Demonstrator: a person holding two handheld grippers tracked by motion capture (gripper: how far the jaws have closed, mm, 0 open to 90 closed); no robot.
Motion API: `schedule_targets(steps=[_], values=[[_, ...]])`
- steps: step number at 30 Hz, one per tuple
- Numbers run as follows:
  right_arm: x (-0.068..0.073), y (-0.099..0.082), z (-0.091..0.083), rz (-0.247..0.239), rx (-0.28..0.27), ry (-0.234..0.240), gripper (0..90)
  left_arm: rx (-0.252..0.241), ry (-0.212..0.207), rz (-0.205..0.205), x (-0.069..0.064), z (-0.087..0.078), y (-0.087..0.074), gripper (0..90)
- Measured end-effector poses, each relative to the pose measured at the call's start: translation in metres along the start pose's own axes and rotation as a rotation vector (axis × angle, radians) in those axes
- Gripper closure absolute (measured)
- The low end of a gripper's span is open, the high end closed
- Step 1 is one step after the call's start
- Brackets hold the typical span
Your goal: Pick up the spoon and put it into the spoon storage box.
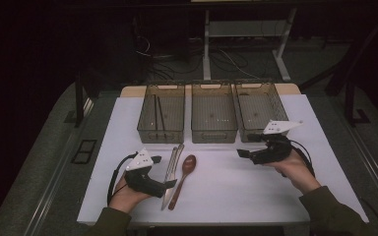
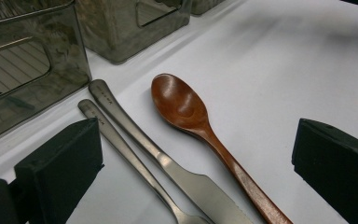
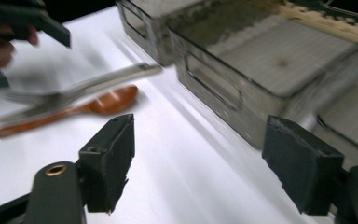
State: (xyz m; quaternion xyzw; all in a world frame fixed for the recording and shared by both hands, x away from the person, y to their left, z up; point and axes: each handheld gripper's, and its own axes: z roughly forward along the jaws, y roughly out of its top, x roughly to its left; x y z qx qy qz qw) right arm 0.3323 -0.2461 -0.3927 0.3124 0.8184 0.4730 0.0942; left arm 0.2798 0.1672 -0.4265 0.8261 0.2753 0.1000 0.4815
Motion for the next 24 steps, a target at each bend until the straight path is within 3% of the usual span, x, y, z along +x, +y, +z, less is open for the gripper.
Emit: schedule_targets(steps=[11, 21, 24], values=[[0.003, -0.049, -0.029, 0.061, -0.024, -0.07, 18.1, -0.007, 0.003, -0.009, 0.001, 0.0, 0.0, 0.7], [0.016, -0.078, -0.034, 0.053, -0.008, -0.101, 16.2, -0.002, 0.016, -0.007, 0.001, 0.001, 0.004, 0.7], [0.017, -0.084, -0.038, 0.076, -0.022, -0.109, 14.1, 0.0, 0.024, -0.008, 0.002, 0.002, 0.006, 0.8]])
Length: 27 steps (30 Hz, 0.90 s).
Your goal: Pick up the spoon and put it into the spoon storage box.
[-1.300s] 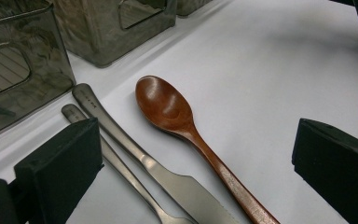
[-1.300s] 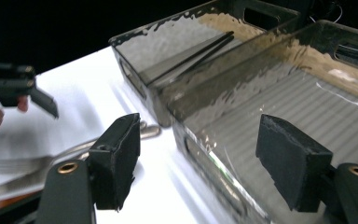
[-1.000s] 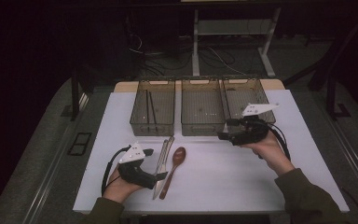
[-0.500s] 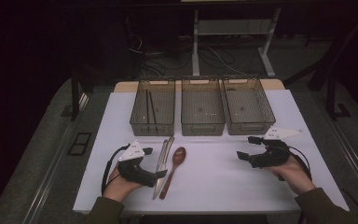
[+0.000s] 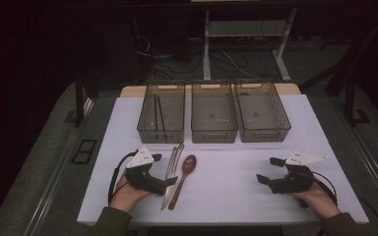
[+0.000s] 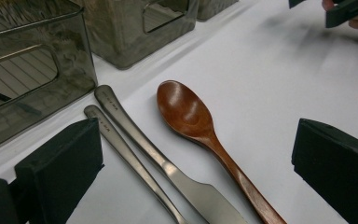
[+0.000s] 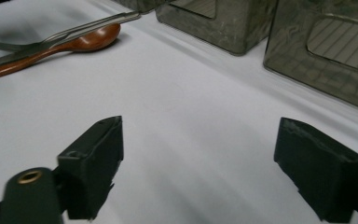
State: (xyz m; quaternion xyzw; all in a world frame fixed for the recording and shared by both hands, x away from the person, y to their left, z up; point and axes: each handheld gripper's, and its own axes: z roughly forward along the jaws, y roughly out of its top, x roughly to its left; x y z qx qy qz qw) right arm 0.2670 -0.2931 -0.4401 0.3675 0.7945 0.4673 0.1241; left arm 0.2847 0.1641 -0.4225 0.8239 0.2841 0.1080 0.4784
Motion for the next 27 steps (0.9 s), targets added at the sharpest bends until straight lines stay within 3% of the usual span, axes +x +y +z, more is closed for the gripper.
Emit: schedule_targets(steps=[9, 21, 27], values=[[-0.001, -0.005, -0.005, 0.009, 0.001, -0.006, 14.1, 0.003, 0.036, -0.011, 0.011, 0.01, 0.014, 3.9], [0.0, -0.004, -0.004, -0.002, 0.003, 0.008, 14.2, 0.066, 0.038, -0.018, 0.021, 0.039, 0.035, 14.7], [0.001, -0.004, -0.005, -0.002, 0.001, 0.014, 14.2, 0.048, 0.023, -0.046, 0.02, 0.054, 0.039, 21.3]])
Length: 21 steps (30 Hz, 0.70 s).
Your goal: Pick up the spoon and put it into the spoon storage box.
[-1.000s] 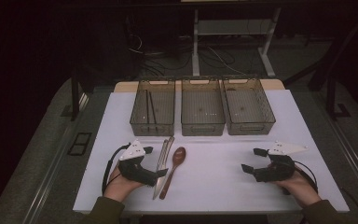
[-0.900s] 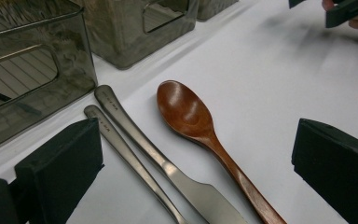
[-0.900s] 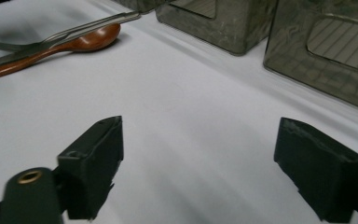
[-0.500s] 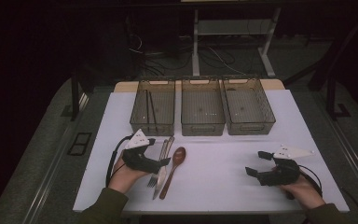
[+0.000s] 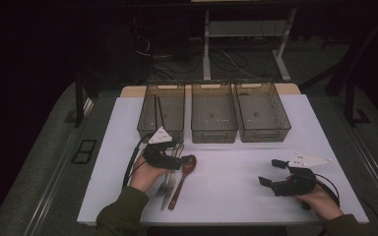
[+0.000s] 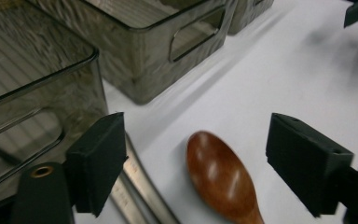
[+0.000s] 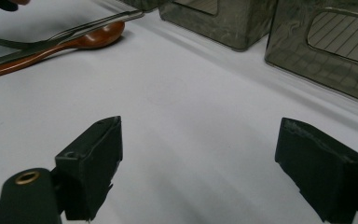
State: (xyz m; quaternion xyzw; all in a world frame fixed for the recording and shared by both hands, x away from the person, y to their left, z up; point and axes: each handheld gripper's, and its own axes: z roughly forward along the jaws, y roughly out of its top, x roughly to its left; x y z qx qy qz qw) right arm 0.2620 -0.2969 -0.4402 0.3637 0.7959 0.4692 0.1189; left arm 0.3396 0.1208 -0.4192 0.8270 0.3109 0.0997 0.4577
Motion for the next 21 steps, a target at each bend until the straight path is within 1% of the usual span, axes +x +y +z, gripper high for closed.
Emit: schedule_targets(steps=[3, 9, 12, 15, 19, 20, 21], values=[[0.0, 0.0, 0.0, -0.01, -0.002, 0.004, 14.2, 0.032, -0.006, 0.01, -0.001, 0.007, -0.002, 24.5], [0.003, 0.0, 0.002, -0.026, 0.009, 0.011, 14.2, 0.078, -0.011, -0.003, -0.003, 0.013, -0.006, 32.8], [0.003, 0.001, 0.002, -0.027, 0.007, 0.01, 14.2, 0.088, -0.013, -0.008, -0.004, 0.016, -0.008, 35.8], [0.003, 0.001, 0.002, -0.026, 0.009, 0.009, 14.2, 0.118, -0.015, 0.005, -0.003, 0.018, -0.01, 37.5], [0.003, 0.001, 0.002, -0.029, 0.01, 0.01, 14.2, 0.129, -0.017, -0.001, -0.004, 0.021, -0.011, 40.1], [0.003, 0.001, 0.002, -0.029, 0.011, 0.01, 14.2, 0.133, -0.018, 0.009, -0.004, 0.021, -0.012, 40.6], [0.003, 0.001, 0.002, -0.028, 0.011, 0.01, 14.2, 0.138, -0.015, 0.004, -0.005, 0.022, -0.012, 40.8]])
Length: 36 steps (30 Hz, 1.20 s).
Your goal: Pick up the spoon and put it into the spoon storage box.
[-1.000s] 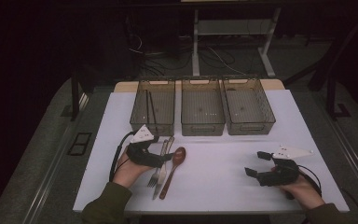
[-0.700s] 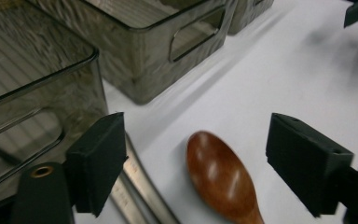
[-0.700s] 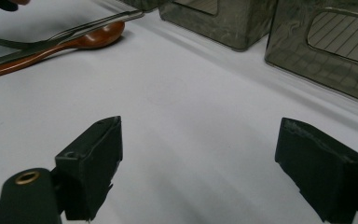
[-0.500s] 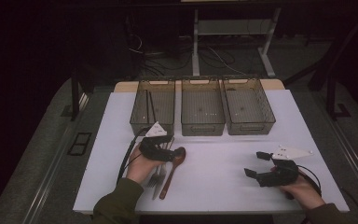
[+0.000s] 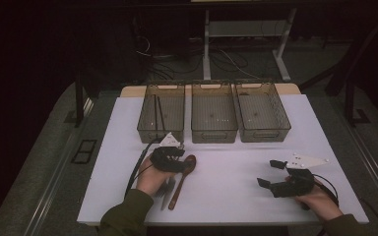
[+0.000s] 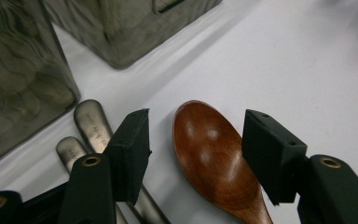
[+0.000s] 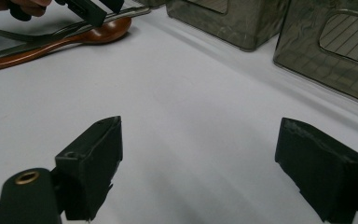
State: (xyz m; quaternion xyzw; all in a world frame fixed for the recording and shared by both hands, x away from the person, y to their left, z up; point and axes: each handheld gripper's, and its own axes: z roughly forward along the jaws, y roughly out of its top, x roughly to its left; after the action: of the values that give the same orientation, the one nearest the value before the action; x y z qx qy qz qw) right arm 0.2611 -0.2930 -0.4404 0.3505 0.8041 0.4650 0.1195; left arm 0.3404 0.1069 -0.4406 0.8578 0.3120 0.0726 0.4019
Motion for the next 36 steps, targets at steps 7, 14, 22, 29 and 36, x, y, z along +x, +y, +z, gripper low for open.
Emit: schedule_targets(steps=[7, 14, 22, 29, 36], values=[[0.0, 0.0, 0.0, -0.007, -0.003, 0.001, 14.2, 0.022, -0.003, 0.006, -0.002, 0.005, -0.001, 43.0], [0.0, 0.0, 0.0, -0.007, -0.004, 0.001, 14.2, 0.038, -0.001, 0.01, -0.003, 0.007, -0.002, 44.2], [0.0, 0.0, -0.001, -0.01, -0.008, 0.001, 14.2, 0.06, 0.001, 0.024, -0.005, 0.01, -0.002, 45.8], [0.0, 0.001, -0.001, -0.005, -0.007, 0.003, 14.2, 0.066, 0.0, 0.037, -0.009, 0.011, -0.001, 48.2], [0.001, 0.001, -0.001, -0.005, -0.006, 0.002, 14.2, 0.083, -0.019, 0.052, -0.013, 0.014, 0.002, 55.2]])
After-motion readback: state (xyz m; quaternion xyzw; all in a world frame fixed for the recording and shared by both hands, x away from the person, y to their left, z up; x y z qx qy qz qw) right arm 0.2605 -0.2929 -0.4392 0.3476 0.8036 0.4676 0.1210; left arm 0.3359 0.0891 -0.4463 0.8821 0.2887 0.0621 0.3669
